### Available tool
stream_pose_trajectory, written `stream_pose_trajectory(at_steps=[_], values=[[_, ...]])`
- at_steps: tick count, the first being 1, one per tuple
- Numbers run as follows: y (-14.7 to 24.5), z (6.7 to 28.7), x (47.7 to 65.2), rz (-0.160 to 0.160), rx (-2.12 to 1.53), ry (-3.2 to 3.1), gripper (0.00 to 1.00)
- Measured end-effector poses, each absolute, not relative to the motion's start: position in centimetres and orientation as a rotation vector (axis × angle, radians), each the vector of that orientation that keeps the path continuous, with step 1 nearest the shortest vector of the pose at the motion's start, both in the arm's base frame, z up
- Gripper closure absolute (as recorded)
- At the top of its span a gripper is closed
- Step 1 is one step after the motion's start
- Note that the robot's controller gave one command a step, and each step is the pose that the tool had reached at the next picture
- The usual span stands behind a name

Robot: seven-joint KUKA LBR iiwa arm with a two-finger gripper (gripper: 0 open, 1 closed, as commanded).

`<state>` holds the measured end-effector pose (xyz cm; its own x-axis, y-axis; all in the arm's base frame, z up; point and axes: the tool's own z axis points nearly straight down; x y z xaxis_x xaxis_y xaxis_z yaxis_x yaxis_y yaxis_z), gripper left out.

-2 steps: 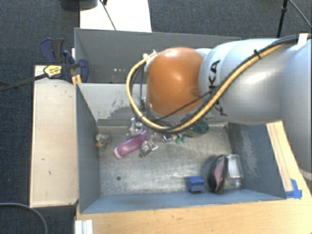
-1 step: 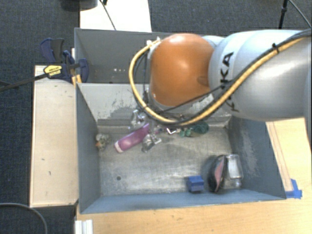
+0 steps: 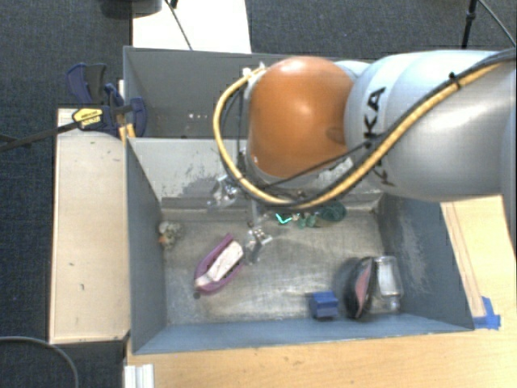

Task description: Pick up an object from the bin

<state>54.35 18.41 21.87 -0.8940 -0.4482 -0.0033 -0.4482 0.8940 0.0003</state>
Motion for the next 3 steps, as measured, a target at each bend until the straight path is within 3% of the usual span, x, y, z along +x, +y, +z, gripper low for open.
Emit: stream_pose_trajectory(at_steps=[1, 2, 3], values=[[16.6, 7.0, 55.6, 0.004, -0.772, 3.037, 0.0], [16.7, 7.4, 55.7, 0.006, -0.764, 3.035, 1.0], [16.4, 24.0, 55.3, 0.0, -1.092, 2.935, 1.0]])
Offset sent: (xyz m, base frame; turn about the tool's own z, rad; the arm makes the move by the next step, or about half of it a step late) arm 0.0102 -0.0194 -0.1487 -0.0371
